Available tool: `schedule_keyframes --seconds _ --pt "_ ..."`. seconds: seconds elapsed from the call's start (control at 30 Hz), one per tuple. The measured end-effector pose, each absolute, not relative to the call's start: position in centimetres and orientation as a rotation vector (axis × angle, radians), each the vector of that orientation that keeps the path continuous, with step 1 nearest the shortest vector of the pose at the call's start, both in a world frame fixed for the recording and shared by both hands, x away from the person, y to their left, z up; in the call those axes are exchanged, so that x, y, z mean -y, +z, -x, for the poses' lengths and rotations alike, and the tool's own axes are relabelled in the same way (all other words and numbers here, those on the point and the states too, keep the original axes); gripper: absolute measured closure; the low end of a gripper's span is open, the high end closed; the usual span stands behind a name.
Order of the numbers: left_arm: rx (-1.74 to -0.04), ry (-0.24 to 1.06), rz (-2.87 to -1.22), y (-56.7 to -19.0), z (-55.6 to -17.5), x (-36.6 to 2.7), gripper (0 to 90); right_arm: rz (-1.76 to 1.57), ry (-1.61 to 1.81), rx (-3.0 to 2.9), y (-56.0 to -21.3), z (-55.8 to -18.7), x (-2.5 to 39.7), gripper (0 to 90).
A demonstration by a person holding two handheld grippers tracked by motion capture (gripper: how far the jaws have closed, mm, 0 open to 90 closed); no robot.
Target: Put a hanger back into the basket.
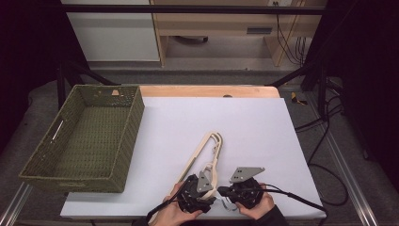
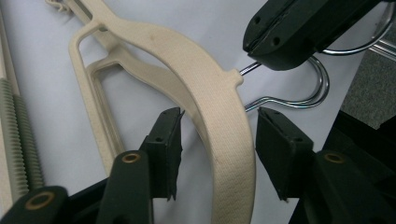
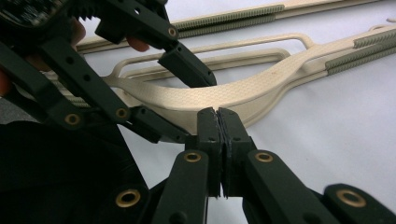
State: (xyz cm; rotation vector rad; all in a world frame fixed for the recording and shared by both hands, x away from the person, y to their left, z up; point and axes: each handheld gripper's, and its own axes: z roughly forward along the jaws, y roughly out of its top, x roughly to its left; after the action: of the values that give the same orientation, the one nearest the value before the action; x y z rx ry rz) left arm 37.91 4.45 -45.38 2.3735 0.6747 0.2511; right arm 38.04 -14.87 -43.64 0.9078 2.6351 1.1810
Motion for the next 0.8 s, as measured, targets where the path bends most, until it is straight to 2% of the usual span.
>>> schedule_keyframes --seconds 0.3,0.5,0.63,0.7,0.8 --pt "-0.725 0.256 -2.381 -45.6 -37.7 -3.9 69.8 -0.911 1.180 -2.632 -43.6 -38.0 14.9 89.3" --pt "-0.736 0.258 -2.383 -45.4 -37.5 -3.9 71.3 -0.900 1.184 -2.630 -43.5 -37.9 14.9 88.2" --pt "-0.753 0.249 -2.372 -45.2 -37.4 -4.1 71.5 -0.870 1.268 -2.611 -42.7 -37.5 15.2 76.1" --pt "-0.761 0.248 -2.364 -45.0 -37.4 -4.3 71.7 -0.870 1.370 -2.529 -41.2 -37.1 16.4 69.7" --pt "-0.772 0.238 -2.348 -44.4 -37.3 -4.7 72.0 -0.880 1.427 -2.443 -40.0 -36.8 17.5 66.2"
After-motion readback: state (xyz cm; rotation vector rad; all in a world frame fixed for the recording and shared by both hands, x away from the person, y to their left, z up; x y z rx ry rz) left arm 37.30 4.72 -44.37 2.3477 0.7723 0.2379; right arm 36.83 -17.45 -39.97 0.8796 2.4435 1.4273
